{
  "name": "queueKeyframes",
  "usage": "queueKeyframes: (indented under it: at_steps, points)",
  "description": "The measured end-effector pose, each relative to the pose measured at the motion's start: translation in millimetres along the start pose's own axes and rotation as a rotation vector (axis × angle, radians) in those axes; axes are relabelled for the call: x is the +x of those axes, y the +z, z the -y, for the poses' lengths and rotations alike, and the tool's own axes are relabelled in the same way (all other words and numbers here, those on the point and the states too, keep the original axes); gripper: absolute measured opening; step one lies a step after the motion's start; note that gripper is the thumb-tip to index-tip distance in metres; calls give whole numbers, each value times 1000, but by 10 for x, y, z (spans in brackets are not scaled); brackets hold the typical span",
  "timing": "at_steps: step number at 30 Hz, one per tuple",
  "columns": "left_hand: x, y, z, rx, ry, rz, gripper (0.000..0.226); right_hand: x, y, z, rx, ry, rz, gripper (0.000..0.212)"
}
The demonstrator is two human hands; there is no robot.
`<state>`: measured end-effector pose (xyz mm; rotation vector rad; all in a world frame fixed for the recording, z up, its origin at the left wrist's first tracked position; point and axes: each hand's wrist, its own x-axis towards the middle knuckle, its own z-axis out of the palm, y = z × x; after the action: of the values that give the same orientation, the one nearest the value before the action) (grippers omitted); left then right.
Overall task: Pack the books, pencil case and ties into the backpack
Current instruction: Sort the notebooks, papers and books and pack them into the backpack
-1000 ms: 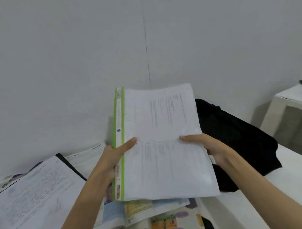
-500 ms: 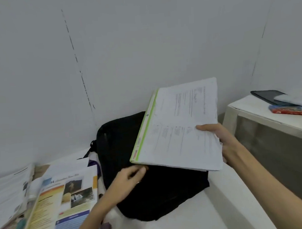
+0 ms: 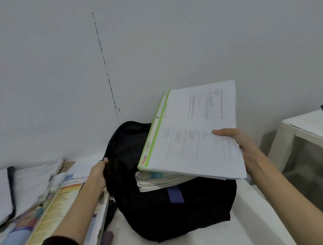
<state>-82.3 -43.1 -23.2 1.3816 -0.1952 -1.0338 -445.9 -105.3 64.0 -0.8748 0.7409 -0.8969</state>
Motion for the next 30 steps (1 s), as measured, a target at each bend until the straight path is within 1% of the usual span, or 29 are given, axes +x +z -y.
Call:
queueKeyframes:
  at_steps: [2,3,5,6,8,10,11,12,14,15,17,19,21,23,25,27,29,30]
  points:
    - [29,81,-313,-40,53,-7,39,75,-19,-25,-16,4,-8,54]
    - [-12,160,-454,-122,85,6,37,104,-35,-41,-27,-2,-28,58]
    - [-106,340,-678,-79,211,-37,22,160,-65,-101,-45,-53,-97,59]
    - [-172,444,-763,39,307,-58,21,186,-73,-150,-42,-99,-157,55]
    - [-355,623,-866,378,538,-113,34,209,-30,-281,-19,-182,-297,45]
    - [-636,796,-897,721,796,-113,46,224,97,-468,72,-242,-446,43]
    - [-754,881,-902,832,917,-95,48,244,179,-583,121,-280,-535,44]
    - [-840,949,-897,912,1001,-60,49,267,265,-704,144,-313,-639,46]
    - [-980,1094,-891,991,1145,-6,48,294,454,-942,163,-337,-814,54]
    - [-1043,1168,-901,1026,1206,7,47,305,554,-1053,182,-334,-860,59]
    - [-1186,1304,-911,1097,1330,36,44,330,746,-1248,222,-294,-884,63]
    - [-1296,1407,-907,1185,1406,63,41,390,927,-1380,265,-183,-844,66]
    - [-1337,1441,-900,1241,1444,102,39,505,1053,-1457,397,10,-765,62]
    - [-1328,1413,-902,1264,1439,126,39,571,1175,-1450,577,201,-569,47]
    - [-1310,1350,-907,1265,1420,125,41,615,1237,-1470,649,286,-457,42]
    - [-1285,1291,-912,1251,1412,115,44,609,1281,-1470,614,372,-337,37]
    - [-1260,1253,-916,1233,1403,105,47,507,1305,-1441,466,453,-120,37]
    - [-1248,1246,-916,1223,1397,102,47,458,1295,-1419,352,463,-5,37]
